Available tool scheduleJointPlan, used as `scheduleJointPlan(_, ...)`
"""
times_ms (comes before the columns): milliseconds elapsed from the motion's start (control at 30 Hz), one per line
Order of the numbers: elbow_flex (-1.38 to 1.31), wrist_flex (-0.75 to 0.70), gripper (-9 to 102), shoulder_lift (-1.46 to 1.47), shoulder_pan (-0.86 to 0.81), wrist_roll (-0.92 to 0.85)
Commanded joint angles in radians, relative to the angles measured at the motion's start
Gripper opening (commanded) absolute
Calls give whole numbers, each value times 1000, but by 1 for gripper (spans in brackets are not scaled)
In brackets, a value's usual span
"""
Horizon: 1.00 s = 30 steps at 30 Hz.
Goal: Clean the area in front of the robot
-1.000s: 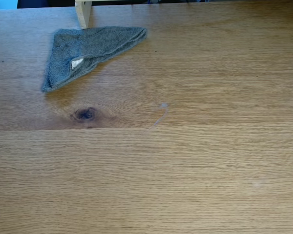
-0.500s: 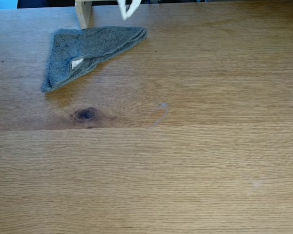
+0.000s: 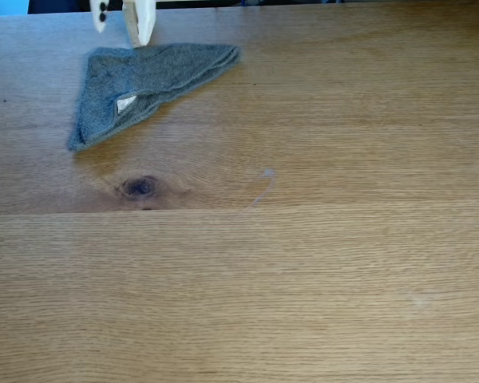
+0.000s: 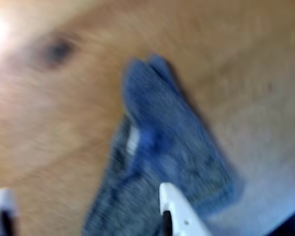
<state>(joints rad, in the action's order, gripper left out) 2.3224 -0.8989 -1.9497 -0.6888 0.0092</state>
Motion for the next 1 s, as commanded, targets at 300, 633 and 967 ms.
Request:
scheduleJointPlan(300,-107,204,40,509,-261,-374)
scheduleJointPlan(633,-106,540,41,738,-276,-575)
scheduleJointPlan(967,-118,520,3,859,-210,-703)
